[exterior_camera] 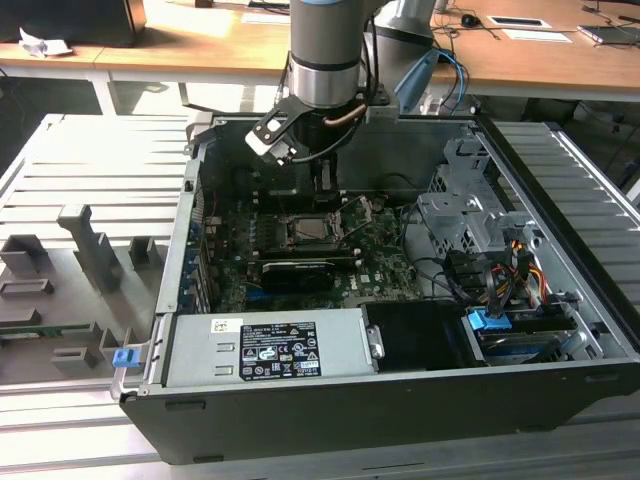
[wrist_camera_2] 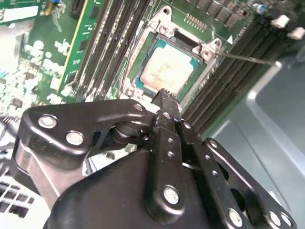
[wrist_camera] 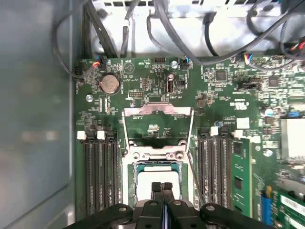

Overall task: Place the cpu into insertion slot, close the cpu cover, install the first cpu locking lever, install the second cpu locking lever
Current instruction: 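Close the cpu cover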

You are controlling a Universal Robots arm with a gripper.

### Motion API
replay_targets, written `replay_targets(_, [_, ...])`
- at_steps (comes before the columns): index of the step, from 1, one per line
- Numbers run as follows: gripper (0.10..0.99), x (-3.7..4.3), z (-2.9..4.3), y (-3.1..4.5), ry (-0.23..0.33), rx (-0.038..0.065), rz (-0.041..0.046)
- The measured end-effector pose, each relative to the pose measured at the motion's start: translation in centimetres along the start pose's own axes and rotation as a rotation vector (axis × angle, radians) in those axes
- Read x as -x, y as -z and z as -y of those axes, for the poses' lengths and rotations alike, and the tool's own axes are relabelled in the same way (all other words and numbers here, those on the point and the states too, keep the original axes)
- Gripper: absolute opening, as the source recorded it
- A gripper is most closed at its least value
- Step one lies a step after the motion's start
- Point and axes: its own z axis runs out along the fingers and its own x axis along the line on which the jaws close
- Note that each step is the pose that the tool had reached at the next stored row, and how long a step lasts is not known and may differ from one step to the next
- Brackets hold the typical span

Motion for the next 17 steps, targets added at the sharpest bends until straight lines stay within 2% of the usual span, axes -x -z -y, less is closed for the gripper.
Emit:
replay_targets(1, [0.106, -0.01, -0.02, 0.54, 0.000, 0.000, 0.0003])
replay_targets(2, [0.106, -0.01, -0.04, 0.77, 0.000, 0.000, 0.0003])
replay_targets(5, [0.106, -0.04, -0.25, 0.85, 0.000, 0.000, 0.0028])
replay_targets(6, [0.106, -0.05, -0.56, 0.84, 0.000, 0.000, 0.0038])
replay_targets(7, [0.106, -0.07, -1.29, 0.79, 0.000, -0.001, 0.0038])
replay_targets(8, [0.106, -0.08, -1.69, 0.77, 0.000, -0.001, 0.0038])
replay_targets(11, [0.106, -0.09, -1.71, 0.90, 0.000, -0.002, 0.0041])
replay_targets(15, [0.106, -0.10, -1.77, 2.02, 0.000, -0.001, 0.0057])
replay_targets(17, [0.106, -0.10, -1.82, 2.02, 0.000, -0.001, 0.0055])
